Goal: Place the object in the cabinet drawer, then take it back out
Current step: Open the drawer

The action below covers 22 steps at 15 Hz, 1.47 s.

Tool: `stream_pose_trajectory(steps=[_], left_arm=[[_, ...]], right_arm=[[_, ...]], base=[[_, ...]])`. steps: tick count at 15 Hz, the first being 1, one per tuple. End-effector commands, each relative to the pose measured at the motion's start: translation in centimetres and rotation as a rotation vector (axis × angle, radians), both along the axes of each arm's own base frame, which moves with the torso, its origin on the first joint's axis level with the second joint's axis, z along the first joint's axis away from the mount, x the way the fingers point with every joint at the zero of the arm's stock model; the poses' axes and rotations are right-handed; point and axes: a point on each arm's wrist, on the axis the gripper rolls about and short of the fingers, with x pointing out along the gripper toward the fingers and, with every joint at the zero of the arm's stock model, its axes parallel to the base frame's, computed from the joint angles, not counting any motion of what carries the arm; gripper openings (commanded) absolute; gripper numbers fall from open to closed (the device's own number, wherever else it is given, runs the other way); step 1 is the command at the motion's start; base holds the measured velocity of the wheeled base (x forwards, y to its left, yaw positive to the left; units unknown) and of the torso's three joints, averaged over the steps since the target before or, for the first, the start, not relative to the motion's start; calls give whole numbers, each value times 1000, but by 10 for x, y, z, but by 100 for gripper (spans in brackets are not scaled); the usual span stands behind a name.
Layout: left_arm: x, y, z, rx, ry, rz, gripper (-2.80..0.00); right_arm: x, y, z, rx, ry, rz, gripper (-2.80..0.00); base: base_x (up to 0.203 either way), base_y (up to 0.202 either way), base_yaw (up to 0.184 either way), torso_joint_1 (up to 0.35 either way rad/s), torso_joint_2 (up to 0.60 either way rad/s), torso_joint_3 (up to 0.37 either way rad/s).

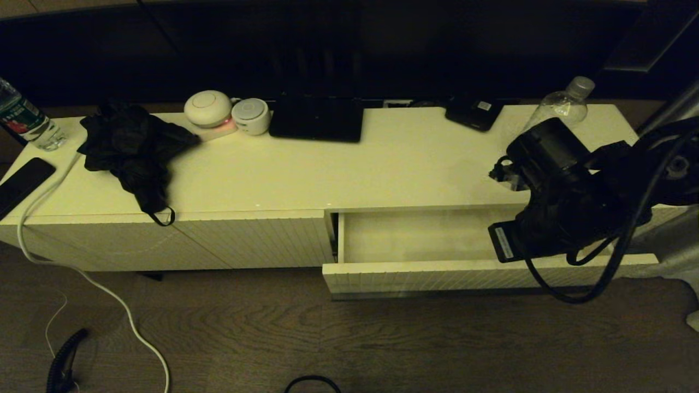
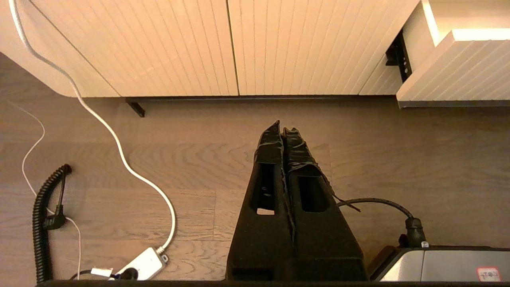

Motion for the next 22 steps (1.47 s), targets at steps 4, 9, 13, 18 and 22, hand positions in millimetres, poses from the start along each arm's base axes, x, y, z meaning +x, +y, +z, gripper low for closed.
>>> stream_pose_trajectory(steps=[4,9,13,18,22], left_arm=[[0,0,0,0,-1,0,-280],[0,0,0,0,-2,0,-280],[0,0,0,0,-2,0,-280],[0,0,0,0,-1,0,-280],[0,0,0,0,-2,0,-280]], right_arm=[[25,4,-23,-44,-6,-60,-280],[40,-3,-26,-24,-59,-101,-280],[47,-10,-25,-47,-106,-141,-280],[56,-13,-27,-31,-133,-152,-280],[68,-15,-28,-8,-168,-137,-280]], base=[[0,0,0,0,0,0],[0,0,0,0,0,0],[0,0,0,0,0,0],[0,0,0,0,0,0],[0,0,0,0,0,0]])
